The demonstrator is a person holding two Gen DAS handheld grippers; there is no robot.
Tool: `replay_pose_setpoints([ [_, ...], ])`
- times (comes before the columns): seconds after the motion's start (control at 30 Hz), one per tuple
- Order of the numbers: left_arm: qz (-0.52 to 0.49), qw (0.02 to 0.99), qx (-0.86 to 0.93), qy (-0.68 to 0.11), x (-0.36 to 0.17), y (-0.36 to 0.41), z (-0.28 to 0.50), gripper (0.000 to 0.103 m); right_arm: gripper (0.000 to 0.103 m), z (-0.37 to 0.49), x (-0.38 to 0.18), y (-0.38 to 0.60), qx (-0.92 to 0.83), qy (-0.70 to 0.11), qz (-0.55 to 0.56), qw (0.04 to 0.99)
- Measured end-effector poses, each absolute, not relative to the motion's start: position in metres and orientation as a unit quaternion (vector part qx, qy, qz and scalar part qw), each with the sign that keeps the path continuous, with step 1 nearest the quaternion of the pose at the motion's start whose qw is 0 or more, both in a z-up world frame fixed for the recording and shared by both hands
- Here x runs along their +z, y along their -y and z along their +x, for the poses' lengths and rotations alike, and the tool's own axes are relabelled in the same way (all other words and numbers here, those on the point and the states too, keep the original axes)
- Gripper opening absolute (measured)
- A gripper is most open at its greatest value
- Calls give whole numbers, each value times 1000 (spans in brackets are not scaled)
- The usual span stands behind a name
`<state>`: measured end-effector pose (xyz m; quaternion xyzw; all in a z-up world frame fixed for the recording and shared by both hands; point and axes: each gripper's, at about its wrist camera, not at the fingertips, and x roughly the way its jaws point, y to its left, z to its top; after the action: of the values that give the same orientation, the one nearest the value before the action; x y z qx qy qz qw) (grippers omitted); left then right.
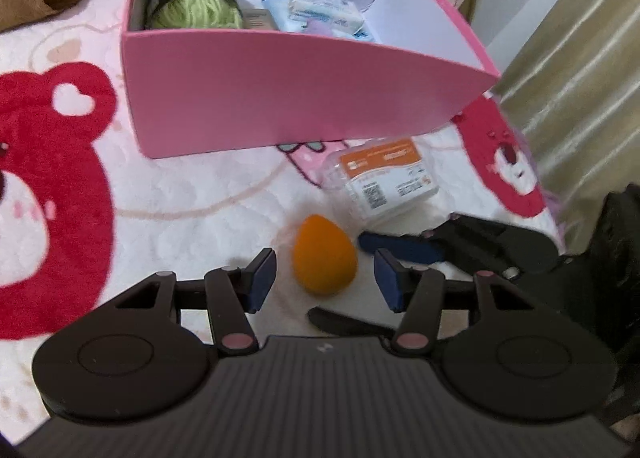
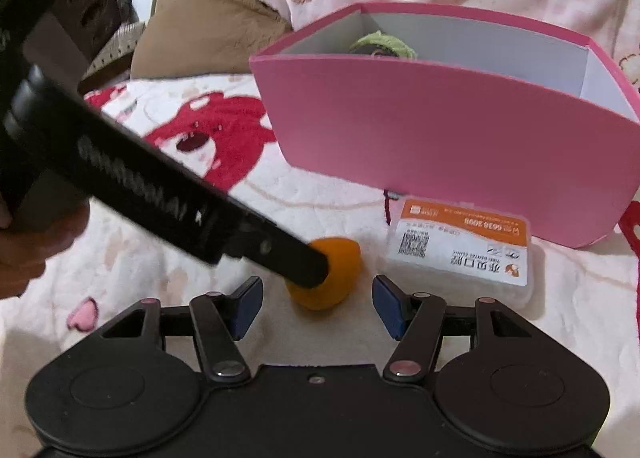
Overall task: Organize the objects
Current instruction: 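Lower the left tool onto the orange makeup sponge and close on it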
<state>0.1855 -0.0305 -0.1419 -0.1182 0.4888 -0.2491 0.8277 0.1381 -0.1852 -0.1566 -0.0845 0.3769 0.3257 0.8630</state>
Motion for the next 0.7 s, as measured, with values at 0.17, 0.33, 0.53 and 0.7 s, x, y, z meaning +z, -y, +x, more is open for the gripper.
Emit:
replay_pose_setpoints([
  [0.17, -128, 826, -239, -495, -151, 34, 187, 34, 66, 138, -165, 183, 318, -375, -89, 866],
  [0.33, -158, 816, -228, -508, -151, 34, 181, 31, 44, 130, -164, 183, 318, -357, -124, 870],
  [0.53, -133, 825, -222, -503, -143, 42, 170, 31, 44, 119, -158, 182, 323, -349, -137, 869],
  [0.7, -135, 822, -223, -506, -136, 43, 160, 31, 44, 114, -152, 187, 322, -367, -120, 864],
])
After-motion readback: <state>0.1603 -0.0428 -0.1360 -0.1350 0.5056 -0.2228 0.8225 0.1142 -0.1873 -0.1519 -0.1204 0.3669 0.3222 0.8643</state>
